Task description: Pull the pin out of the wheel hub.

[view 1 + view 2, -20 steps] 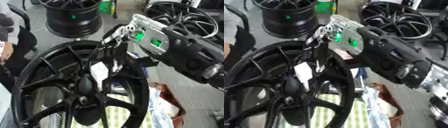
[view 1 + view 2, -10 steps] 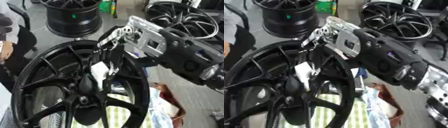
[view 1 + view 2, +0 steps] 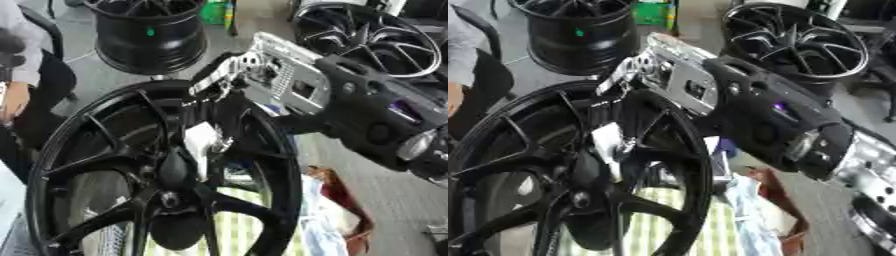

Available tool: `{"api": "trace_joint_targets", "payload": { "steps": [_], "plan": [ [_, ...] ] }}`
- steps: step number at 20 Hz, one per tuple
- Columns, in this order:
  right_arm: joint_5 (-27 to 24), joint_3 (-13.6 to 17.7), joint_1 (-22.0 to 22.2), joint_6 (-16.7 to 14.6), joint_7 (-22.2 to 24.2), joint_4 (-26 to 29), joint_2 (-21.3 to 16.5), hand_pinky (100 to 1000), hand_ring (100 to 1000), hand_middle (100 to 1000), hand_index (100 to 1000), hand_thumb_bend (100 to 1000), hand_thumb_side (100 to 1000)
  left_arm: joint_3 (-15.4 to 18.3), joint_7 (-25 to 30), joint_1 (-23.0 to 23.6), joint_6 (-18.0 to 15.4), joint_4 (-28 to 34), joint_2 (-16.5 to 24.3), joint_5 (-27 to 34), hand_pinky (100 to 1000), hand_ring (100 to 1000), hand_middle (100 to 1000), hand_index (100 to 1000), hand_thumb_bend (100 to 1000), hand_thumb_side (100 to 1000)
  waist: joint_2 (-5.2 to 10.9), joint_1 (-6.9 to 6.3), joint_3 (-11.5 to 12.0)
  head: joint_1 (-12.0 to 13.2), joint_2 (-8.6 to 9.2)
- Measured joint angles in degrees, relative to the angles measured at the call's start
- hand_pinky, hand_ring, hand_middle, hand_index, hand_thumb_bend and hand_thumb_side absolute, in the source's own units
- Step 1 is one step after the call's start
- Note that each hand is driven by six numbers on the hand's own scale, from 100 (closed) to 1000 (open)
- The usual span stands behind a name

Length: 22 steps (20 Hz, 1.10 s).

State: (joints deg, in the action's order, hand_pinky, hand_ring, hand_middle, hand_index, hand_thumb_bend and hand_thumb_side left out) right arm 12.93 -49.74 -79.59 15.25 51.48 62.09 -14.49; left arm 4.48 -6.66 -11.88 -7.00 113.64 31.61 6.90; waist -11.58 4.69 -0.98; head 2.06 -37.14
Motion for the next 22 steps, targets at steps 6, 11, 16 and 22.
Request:
{"api": "trace_joint_targets", "payload": {
  "steps": [6, 11, 16, 22],
  "plan": [
    [0.0, 0.3, 0.6, -1.0, 0.1, -1.8, 0.6, 829, 845, 753, 800, 458, 100, 0.0, 0.0, 0.0, 0.0, 0.0, -0.5, 0.2, 821, 799, 702, 795, 216, 550, -0.11, 0.04, 0.3, 0.0, 0.32],
    [0.0, 0.9, 0.9, -1.6, 0.0, -2.3, 0.8, 806, 791, 615, 682, 381, 100, 0.0, 0.0, 0.0, 0.0, 0.0, -0.5, 0.2, 821, 800, 702, 795, 214, 552, -0.15, 0.04, 0.3, -0.1, 0.47],
    [-0.4, 1.0, 1.0, -0.8, -4.4, -2.2, 1.2, 764, 696, 411, 500, 264, 100, 0.2, 0.0, 0.2, 0.2, 0.0, -1.0, 0.2, 822, 800, 702, 795, 211, 555, -0.19, 0.04, 0.3, -0.1, 0.48],
    [-1.9, 1.0, 1.1, 2.1, -15.0, -1.0, 1.2, 719, 604, 245, 361, 180, 100, 0.4, -0.1, 0.4, 0.4, 0.0, -1.0, 0.2, 822, 801, 703, 795, 210, 557, -0.19, 0.05, 0.3, -0.1, 0.48]
  ]
}}
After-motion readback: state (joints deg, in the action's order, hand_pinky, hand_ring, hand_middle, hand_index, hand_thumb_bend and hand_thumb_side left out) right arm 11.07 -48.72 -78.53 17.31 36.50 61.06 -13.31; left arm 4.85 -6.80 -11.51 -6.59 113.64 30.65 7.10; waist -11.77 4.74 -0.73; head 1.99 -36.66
